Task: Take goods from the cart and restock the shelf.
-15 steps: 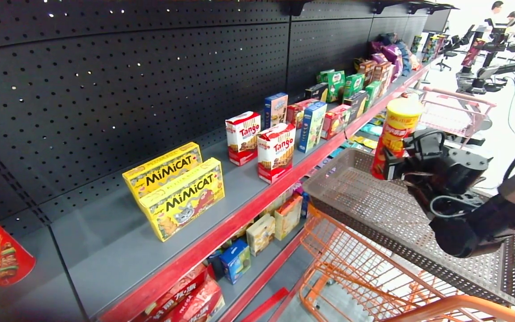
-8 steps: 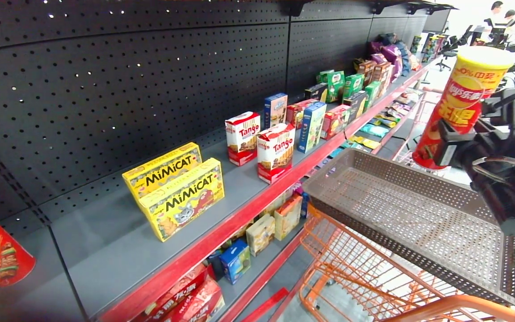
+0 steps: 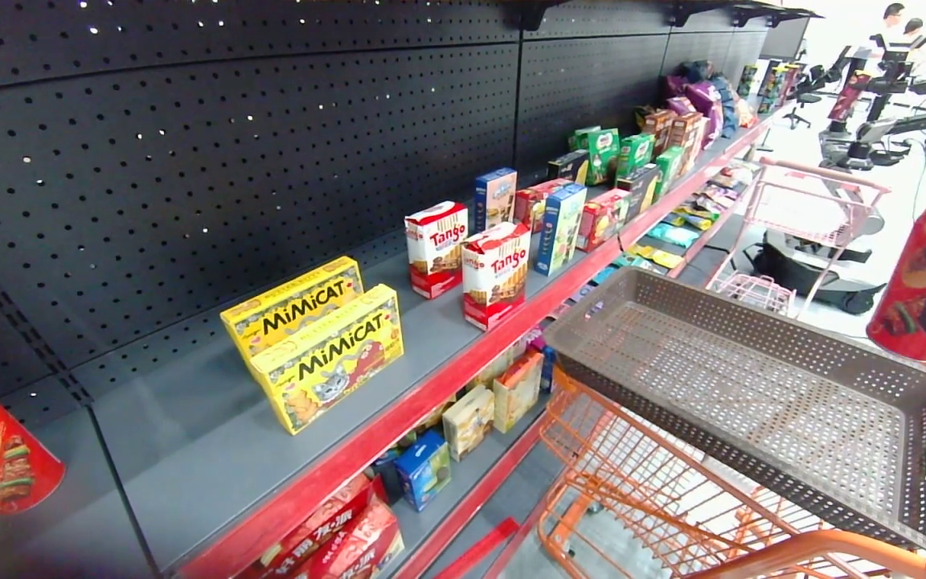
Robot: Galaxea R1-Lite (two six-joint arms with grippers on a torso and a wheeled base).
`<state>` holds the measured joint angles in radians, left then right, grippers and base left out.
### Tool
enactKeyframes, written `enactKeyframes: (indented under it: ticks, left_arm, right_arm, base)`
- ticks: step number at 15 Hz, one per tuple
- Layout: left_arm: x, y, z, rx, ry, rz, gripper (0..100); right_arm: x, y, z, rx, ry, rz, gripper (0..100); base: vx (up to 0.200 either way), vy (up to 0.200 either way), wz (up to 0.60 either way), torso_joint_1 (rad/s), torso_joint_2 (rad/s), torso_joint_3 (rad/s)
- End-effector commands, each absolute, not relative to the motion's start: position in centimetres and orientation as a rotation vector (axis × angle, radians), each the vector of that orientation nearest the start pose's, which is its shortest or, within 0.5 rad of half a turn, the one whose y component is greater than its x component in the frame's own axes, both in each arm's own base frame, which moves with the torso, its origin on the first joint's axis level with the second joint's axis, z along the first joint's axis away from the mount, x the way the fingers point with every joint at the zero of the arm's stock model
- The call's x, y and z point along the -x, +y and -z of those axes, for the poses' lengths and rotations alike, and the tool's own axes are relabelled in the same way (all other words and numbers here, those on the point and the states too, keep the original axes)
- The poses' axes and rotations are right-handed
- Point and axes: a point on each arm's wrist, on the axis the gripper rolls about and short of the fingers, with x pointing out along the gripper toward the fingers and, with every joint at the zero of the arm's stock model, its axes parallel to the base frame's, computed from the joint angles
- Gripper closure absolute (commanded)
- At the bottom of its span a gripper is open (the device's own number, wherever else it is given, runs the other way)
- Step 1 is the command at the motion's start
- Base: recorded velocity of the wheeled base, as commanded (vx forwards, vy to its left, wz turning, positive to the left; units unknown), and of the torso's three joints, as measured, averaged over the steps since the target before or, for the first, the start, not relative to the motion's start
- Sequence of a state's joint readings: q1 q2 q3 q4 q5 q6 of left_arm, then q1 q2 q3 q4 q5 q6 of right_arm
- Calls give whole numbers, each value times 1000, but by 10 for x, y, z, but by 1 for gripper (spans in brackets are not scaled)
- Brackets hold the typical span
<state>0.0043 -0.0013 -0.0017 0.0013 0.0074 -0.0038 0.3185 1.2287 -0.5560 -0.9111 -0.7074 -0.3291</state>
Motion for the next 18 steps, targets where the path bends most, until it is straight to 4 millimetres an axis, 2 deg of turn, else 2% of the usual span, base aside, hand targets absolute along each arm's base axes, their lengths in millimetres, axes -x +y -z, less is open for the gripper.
enactKeyframes:
  ticks: [1,3,6,9,18]
  left_arm:
    - [23,0,-76,5,0,-12,0]
    - [23,0,-76,5,0,-12,0]
    - [23,0,-76,5,0,-12,0]
    - [23,0,-76,5,0,-12,0]
    - [23,0,-76,5,0,-12,0]
  right_arm:
    - [-162,34,-261,189,-165,461,100]
    - [-164,24,-255,207,-136,522,100]
    - [-156,17,-235,239,-77,554,100]
    - [-151,18,-238,249,-81,566,100]
    - [-165,50,-240,292,-77,393,100]
  base:
    - [0,0,0,0,0,0]
    - [0,0,0,0,0,0]
    - [0,0,0,0,0,0]
    - [0,0,0,0,0,0]
    - [0,0,0,0,0,0]
